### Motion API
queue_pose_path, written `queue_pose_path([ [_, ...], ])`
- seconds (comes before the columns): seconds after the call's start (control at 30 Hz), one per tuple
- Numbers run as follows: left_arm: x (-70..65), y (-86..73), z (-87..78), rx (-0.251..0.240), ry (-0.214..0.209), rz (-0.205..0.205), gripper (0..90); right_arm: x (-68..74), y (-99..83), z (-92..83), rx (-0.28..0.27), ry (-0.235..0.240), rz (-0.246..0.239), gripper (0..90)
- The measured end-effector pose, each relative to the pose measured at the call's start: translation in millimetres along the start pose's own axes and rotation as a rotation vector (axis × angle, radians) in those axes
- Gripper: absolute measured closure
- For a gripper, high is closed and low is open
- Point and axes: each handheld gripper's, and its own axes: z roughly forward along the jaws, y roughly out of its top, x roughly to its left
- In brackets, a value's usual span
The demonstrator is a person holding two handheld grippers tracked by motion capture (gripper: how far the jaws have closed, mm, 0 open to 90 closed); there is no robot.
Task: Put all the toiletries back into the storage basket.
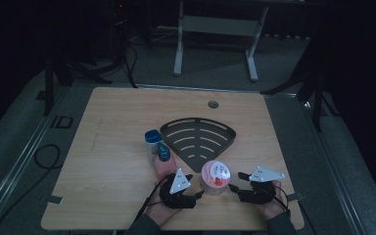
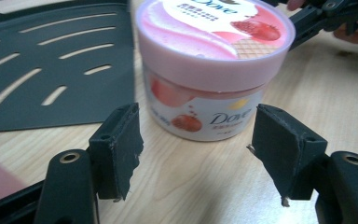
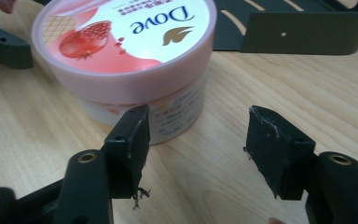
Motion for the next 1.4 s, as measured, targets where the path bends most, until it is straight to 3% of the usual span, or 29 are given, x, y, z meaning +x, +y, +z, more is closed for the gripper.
queue_pose_path([
  [0.13, -0.3, 1.2, 4.2, 0.003, -0.007, -0.003, 33.6, 1.3, -0.6, 1.3, 0.001, 0.032, -0.001, 31.7],
  [0.33, -0.8, 3.3, 8.3, -0.002, -0.009, -0.013, 30.3, 6.3, 0.8, 3.2, 0.001, 0.081, -0.016, 30.7],
  [0.53, 0.4, 3.8, 10.4, -0.004, -0.024, -0.024, 27.4, 10.0, 2.0, 6.1, 0.002, 0.092, -0.031, 23.1],
  [0.67, 1.0, 4.2, 12.9, 0.000, -0.031, -0.026, 25.3, 10.4, 2.5, 8.1, -0.005, 0.124, -0.038, 17.9],
  [0.9, 1.2, 6.9, 17.4, 0.000, -0.035, -0.029, 24.3, 10.1, 4.5, 11.2, -0.005, 0.111, -0.030, 10.9],
  [1.1, 1.2, 8.0, 19.9, 0.003, -0.037, -0.028, 24.1, 11.9, 4.9, 11.8, 0.001, 0.092, -0.039, 14.2],
  [1.2, 1.6, 8.3, 20.5, 0.009, -0.038, -0.024, 25.4, 11.3, 4.7, 12.8, -0.002, 0.113, -0.038, 20.1],
  [1.4, 2.1, 8.9, 22.3, 0.011, -0.044, -0.021, 25.3, 8.7, 4.4, 14.5, -0.011, 0.126, -0.035, 18.5],
])
